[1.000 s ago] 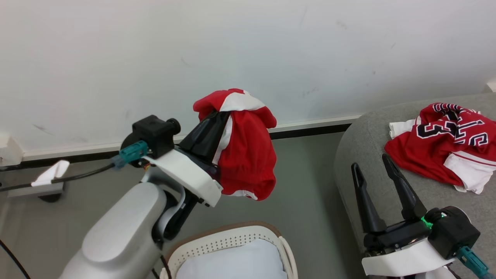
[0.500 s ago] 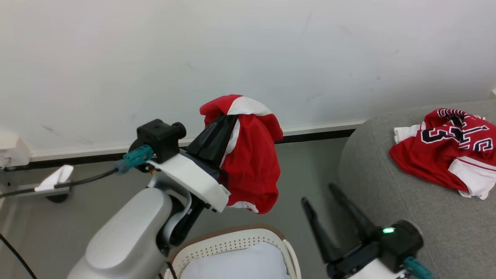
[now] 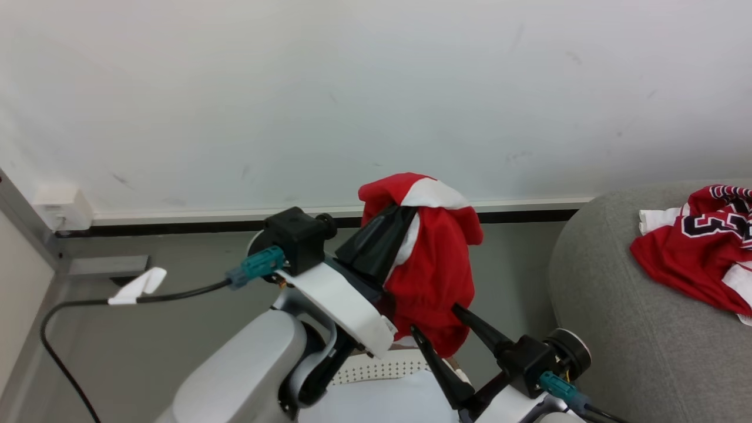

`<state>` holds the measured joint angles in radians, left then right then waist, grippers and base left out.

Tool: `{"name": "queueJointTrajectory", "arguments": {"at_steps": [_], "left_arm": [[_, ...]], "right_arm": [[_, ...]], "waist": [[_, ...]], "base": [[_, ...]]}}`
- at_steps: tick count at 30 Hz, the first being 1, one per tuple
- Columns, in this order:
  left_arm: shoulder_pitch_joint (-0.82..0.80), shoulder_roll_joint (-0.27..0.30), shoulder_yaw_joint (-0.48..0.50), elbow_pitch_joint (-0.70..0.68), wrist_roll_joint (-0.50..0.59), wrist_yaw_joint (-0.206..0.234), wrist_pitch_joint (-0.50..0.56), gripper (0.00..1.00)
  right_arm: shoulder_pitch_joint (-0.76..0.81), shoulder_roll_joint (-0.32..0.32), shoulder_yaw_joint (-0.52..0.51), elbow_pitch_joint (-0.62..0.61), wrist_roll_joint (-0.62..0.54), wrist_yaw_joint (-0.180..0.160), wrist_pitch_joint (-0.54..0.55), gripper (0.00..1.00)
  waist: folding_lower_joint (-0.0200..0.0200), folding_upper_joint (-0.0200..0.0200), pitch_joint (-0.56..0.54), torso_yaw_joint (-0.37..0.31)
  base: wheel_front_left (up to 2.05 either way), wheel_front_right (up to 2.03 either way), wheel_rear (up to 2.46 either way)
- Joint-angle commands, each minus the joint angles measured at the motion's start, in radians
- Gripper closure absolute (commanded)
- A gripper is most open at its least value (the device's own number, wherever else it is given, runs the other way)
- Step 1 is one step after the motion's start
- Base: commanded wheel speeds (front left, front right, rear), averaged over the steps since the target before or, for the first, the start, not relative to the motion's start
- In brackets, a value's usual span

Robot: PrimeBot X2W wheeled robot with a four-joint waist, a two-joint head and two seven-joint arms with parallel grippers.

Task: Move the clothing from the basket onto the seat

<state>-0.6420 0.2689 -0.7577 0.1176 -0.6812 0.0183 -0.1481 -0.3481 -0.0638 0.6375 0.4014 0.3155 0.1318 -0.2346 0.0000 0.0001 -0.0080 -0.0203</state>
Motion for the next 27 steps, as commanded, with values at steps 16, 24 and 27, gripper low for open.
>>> {"name": "queueJointTrajectory", "arguments": {"at_steps": [16, 24, 27], "left_arm": [[0.067, -0.055, -0.092, -0.048, -0.015, -0.024, 0.021, 1.00], [0.084, -0.040, -0.074, -0.030, -0.025, -0.004, 0.009, 1.00], [0.086, -0.025, -0.067, -0.020, -0.023, 0.000, 0.006, 1.00]], "right_arm": [[-0.110, 0.013, 0.012, 0.223, 0.074, -0.002, -0.024, 1.00], [-0.118, 0.013, 0.004, 0.222, 0.104, -0.002, -0.031, 1.00], [-0.104, 0.013, -0.028, 0.189, 0.106, -0.002, -0.031, 1.00]], "waist": [[0.0000, -0.0001, -0.029, 0.136], [0.0000, -0.0001, -0.029, 0.138], [0.0000, -0.0001, -0.022, 0.127]], "base": [[0.00, 0.00, 0.00], [0.00, 0.00, 0.00], [0.00, 0.00, 0.00]]}}
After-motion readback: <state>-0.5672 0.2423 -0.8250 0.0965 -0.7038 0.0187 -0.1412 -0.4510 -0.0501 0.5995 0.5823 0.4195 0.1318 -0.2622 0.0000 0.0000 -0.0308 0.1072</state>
